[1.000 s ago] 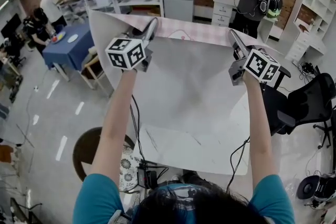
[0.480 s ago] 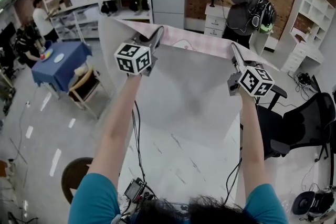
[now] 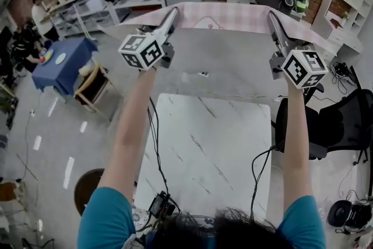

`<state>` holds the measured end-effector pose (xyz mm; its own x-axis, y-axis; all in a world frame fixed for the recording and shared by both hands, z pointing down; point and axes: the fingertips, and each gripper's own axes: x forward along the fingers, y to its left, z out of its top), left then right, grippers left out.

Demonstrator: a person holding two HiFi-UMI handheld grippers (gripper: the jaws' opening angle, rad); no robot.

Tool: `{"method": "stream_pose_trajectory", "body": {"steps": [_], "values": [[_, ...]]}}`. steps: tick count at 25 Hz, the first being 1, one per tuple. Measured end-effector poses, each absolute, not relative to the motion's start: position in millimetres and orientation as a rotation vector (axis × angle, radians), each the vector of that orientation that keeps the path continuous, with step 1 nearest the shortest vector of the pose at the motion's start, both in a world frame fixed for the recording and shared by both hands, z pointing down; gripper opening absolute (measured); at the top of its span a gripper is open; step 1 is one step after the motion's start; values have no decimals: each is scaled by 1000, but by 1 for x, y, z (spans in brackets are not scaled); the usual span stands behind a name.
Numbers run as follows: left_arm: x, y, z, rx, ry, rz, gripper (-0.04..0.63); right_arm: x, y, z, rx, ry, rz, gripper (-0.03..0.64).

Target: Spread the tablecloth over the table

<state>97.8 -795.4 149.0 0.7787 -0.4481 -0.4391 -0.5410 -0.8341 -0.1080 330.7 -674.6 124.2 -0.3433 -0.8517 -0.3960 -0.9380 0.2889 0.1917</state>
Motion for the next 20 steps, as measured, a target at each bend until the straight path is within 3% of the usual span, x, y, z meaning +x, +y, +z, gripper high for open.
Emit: {"method": "stream_pose_trajectory", "body": {"steps": [4,10,20], "values": [[95,-794,157,-2854,792,435,72,334,-683,132,-1702,2377,358,41],[99,-753,237,-2917,784,223,72,343,-650,232,-1757,2372,77,48],[65,-689,287,-3030,784,156,74,314,-584,281,-1736,2349,-129,48]]}}
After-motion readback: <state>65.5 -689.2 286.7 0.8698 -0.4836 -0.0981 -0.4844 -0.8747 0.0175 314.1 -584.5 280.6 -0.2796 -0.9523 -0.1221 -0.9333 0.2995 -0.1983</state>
